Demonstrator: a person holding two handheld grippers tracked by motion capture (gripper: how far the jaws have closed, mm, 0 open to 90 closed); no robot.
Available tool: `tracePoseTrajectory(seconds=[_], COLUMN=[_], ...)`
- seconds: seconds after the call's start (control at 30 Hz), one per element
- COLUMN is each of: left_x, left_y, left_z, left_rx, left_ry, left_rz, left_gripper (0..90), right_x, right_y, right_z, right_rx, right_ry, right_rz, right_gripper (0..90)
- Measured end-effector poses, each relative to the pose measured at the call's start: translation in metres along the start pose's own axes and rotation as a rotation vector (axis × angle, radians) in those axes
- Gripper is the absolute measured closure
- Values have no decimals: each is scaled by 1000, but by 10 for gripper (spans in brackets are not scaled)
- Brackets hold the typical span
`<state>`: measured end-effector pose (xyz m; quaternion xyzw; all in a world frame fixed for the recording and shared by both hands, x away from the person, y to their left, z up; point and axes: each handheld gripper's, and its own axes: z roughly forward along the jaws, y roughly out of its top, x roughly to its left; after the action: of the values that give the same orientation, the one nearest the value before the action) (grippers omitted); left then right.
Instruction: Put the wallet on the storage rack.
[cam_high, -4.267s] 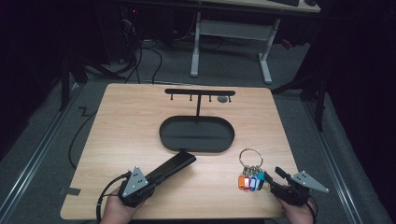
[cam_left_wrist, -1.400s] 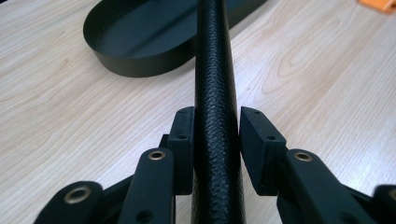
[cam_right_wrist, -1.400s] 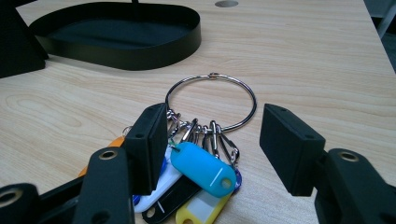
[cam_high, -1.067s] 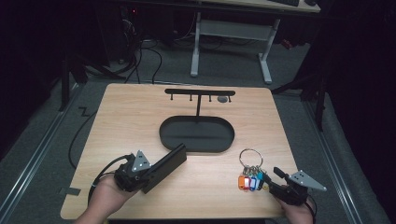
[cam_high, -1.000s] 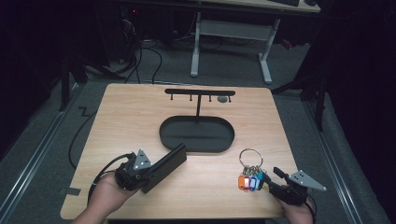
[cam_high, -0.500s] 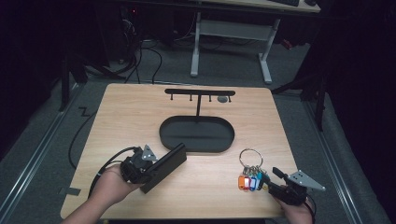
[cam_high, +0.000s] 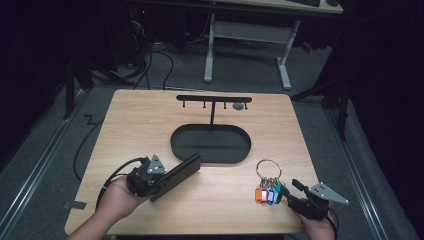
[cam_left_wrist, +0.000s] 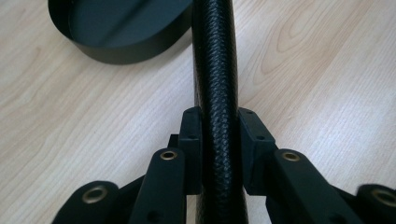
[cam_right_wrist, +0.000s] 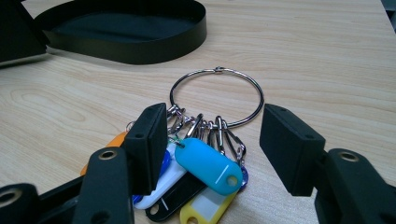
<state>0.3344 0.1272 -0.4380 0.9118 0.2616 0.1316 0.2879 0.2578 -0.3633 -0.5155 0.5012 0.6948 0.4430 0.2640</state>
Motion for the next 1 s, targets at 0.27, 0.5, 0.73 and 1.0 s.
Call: tracePoseTrajectory(seconds=[0.27,0.5,0.73,1.0], left_x=[-4,-3,-2,2], left_y=[7,16,30,51], left_z=[-12,-13,-5,4], left_rx=[-55,-86,-120,-159], left_ry=[37,65,85,116], left_rz=[81,135,196,276], left_gripper=[741,741,741,740], right_x=[1,1,-1,-4], right_y=[0,-1,-3,-7], right_z=[0,0,-4,-12], right_rx=[2,3,4,-2], right_ry=[0,-1,-11,-27], right_rz=[3,4,9,9], right_gripper=[422,425,425,425])
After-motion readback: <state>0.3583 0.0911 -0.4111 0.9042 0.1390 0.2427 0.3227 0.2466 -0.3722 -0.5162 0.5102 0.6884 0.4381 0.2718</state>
